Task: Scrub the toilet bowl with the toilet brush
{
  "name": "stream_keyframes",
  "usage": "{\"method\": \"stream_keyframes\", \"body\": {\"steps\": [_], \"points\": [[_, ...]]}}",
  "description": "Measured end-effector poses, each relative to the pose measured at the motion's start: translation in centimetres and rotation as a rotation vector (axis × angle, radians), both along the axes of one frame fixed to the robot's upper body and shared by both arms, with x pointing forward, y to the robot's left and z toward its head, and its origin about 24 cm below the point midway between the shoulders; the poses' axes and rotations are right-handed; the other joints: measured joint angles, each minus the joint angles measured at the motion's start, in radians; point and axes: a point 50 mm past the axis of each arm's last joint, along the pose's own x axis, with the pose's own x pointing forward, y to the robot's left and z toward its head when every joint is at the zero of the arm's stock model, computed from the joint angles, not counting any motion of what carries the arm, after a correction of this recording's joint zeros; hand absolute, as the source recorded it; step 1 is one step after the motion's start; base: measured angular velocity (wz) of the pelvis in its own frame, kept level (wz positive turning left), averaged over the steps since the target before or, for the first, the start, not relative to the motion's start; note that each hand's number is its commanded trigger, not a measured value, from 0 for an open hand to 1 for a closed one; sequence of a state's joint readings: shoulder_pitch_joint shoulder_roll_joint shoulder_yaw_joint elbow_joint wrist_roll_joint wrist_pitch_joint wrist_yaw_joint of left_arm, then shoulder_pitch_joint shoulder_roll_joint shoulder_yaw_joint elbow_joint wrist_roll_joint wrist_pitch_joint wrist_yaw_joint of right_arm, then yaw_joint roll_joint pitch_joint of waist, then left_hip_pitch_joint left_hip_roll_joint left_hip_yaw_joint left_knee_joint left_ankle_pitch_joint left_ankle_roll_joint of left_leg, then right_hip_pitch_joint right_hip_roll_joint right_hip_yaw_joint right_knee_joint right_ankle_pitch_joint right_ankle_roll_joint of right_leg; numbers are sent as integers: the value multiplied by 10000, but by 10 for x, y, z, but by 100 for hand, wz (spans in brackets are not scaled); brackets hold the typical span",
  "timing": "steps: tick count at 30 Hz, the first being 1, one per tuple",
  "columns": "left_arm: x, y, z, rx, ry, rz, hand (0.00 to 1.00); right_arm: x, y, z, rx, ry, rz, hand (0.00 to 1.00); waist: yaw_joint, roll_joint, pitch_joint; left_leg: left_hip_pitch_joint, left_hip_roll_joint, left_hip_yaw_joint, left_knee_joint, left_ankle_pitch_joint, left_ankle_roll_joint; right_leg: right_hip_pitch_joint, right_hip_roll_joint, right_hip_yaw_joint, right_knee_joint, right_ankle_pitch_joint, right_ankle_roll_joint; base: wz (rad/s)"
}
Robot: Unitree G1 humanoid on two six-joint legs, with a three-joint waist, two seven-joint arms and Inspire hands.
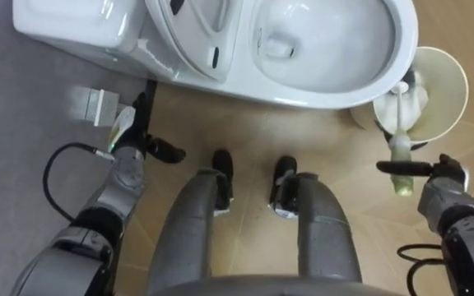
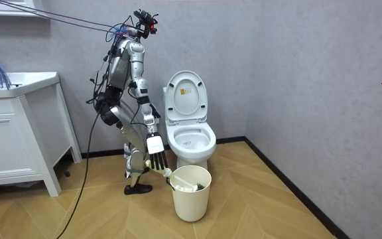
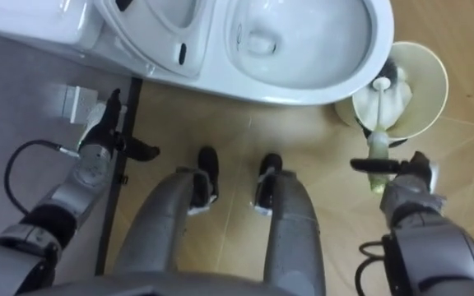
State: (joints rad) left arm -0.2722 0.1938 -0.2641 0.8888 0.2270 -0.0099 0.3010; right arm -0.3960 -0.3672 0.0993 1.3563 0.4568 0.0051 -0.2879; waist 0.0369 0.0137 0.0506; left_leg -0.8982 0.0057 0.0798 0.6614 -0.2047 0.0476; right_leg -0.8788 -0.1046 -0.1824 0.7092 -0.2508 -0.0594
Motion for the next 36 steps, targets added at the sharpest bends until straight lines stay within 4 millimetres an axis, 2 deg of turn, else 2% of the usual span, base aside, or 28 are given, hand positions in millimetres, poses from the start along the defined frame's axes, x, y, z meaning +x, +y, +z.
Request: {"method": "stream_keyframes", "body": {"steps": [5, 7, 14, 21, 26, 33, 34, 36], "points": [[6, 2, 9, 179, -446, -182, 0, 7, 1, 4, -20, -78, 126, 0, 21, -2, 3, -360, 5, 2, 290, -44, -1, -358, -1, 24, 205, -15, -20, -2], [10, 1, 14, 233, -720, -145, 0, 11, 2, 6, 61, -207, 77, 0, 27, 0, 3, -730, -26, -2, 455, -49, 10, -720, -92, -34, 424, -50, -52, 5], [15, 1, 23, 348, -1128, -382, 0, 9, 2, 4, 361, -177, -128, 0, -7, 4, 9, -1221, -26, -33, 668, -87, 58, -1175, -241, -135, 761, -175, -55, 7], [21, 2, 36, 464, -1725, -545, 0, 14, 5, 5, 526, 90, 884, 0, 55, -8, 21, -1889, -46, -6, 1081, -162, 84, -1883, -327, -87, 1263, -301, -74, 0], [21, 1, 36, 525, -1782, -544, 0, 15, 5, 6, 595, 82, 1050, 0, 47, 5, 31, -2276, -24, -30, 1375, -236, 79, -2213, -325, -120, 1476, -341, -121, 0], [26, -8, 41, 496, -2043, -943, 0, 16, 1, 9, 591, 262, 1392, 0, 281, 85, 78, -2447, -17, -57, 1594, -322, 97, -2356, -334, -120, 1622, -383, -110, 0], [28, -9, 44, 465, -2165, -982, 0, 17, -2, 11, 555, 203, 1342, 0, 322, 158, 122, -2538, -15, -84, 1693, -355, 106, -2421, -334, -133, 1680, -395, -102, 0], [31, -10, 47, 467, -2286, -1001, 0, 16, -6, 13, 569, 129, 1238, 0, 398, 184, 136, -2698, -21, -78, 1773, -367, 118, -2593, -370, -107, 1791, -414, -96, 0]]}}
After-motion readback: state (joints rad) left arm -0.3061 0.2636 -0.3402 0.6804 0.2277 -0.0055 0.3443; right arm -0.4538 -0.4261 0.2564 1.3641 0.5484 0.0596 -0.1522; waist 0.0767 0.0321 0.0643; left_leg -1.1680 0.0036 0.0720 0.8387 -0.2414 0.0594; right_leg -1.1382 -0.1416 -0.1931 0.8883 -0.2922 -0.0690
